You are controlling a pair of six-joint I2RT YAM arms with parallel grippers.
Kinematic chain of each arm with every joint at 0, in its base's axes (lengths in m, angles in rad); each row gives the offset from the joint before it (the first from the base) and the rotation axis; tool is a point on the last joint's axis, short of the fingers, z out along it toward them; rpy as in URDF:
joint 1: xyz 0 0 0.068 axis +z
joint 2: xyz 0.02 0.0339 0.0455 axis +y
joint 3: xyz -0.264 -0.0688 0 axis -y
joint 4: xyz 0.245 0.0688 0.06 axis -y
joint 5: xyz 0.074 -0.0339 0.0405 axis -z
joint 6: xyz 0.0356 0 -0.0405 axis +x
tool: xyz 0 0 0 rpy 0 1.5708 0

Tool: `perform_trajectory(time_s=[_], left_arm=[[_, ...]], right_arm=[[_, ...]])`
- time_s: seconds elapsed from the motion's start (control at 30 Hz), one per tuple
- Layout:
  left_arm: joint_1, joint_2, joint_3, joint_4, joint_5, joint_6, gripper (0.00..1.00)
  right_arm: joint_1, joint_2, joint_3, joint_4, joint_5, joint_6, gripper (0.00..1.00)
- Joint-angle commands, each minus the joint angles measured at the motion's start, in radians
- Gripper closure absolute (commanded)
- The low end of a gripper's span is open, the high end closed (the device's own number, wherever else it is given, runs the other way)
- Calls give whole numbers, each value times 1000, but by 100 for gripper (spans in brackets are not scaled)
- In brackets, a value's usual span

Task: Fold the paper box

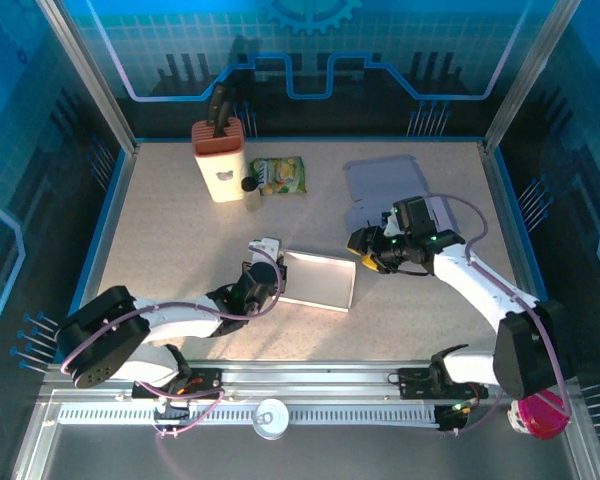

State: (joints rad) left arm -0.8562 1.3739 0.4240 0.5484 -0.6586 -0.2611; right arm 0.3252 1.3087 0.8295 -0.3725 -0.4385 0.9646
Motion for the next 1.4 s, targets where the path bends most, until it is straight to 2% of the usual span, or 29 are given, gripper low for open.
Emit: perform_trajectory(time_s=[0.0,0.3,0.6,0.9,1.1,1.37], left_arm=[[-18,8,12,2,-7,6,100],[-30,9,-8,-1,2,-47,100],[-35,3,-51,-27,48,-181,100],[-35,-30,-91,-60,116,-269,100],[-35,-124,-102,-192,139,-353,68],[-37,-219,-137,-332,191,-470,49]], right_arm=[[22,21,-41,84,-61,43,44],[64,50,-73,128,-37,63,51],[93,55,-86,123,22,40,58],[153,30,-95,87,119,16,59],[204,12,-113,96,182,29,60],[253,12,-159,155,232,67,61]])
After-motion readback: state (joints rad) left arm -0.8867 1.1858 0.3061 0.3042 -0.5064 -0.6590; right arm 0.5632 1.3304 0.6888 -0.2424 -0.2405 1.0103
